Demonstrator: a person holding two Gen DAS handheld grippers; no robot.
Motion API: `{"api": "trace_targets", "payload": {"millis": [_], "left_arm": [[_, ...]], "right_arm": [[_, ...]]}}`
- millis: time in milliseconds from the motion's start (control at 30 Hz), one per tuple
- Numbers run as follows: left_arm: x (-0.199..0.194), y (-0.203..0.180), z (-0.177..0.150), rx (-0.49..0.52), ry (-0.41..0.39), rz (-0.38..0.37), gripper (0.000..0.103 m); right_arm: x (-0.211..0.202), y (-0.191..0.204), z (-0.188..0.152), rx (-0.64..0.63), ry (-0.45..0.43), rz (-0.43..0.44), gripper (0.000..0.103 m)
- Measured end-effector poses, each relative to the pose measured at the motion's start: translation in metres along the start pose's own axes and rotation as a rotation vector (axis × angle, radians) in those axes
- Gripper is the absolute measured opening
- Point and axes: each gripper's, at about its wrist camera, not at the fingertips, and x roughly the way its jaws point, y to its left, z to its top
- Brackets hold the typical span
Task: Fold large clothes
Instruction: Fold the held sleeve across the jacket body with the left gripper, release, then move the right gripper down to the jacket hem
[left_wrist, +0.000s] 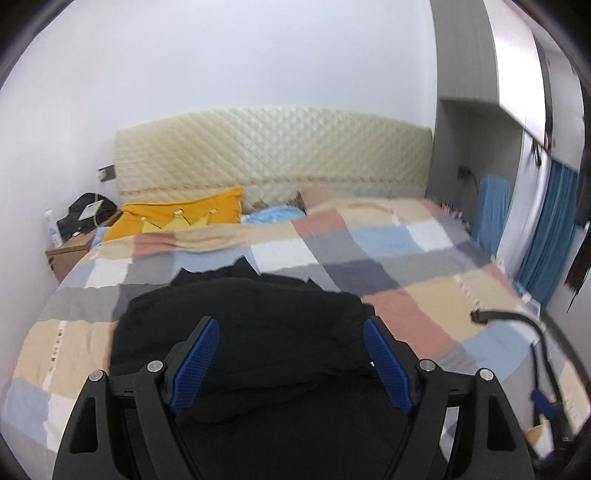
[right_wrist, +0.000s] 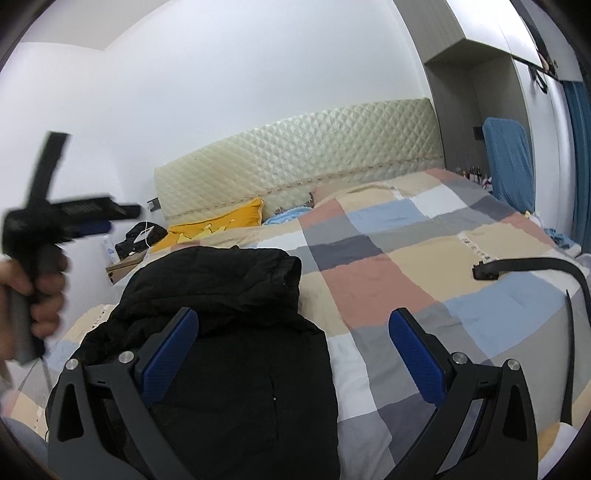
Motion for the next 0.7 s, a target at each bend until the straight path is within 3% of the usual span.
{"api": "trace_targets", "payload": {"millis": [233,400,500,700], "left_arm": [[-0.095,0.033,0.007,0.002,-0.06,0.029,0.08],[-0.143,0.058,-0.01,-0.052,-0.033,-0.057,0.08],[-0.161,0.071,-0.027,-0.062,-0.029,-0.058,0.08],[-0.173,0.099,-0.074,-0.063,-0.033,0.029,0.08]], "right_arm": [[-0.021,0.01,-0.004,-0.008,0.0,0.038,0.103],[-0.036,0.018,-0.004,0.013,0.009,0.068,0.103],[-0.049,0.026,-0.006,0.02,0.009,0.088,0.103],[-0.061,0.049,-0.016,-0.019,0.034,0.119,0.103]]}}
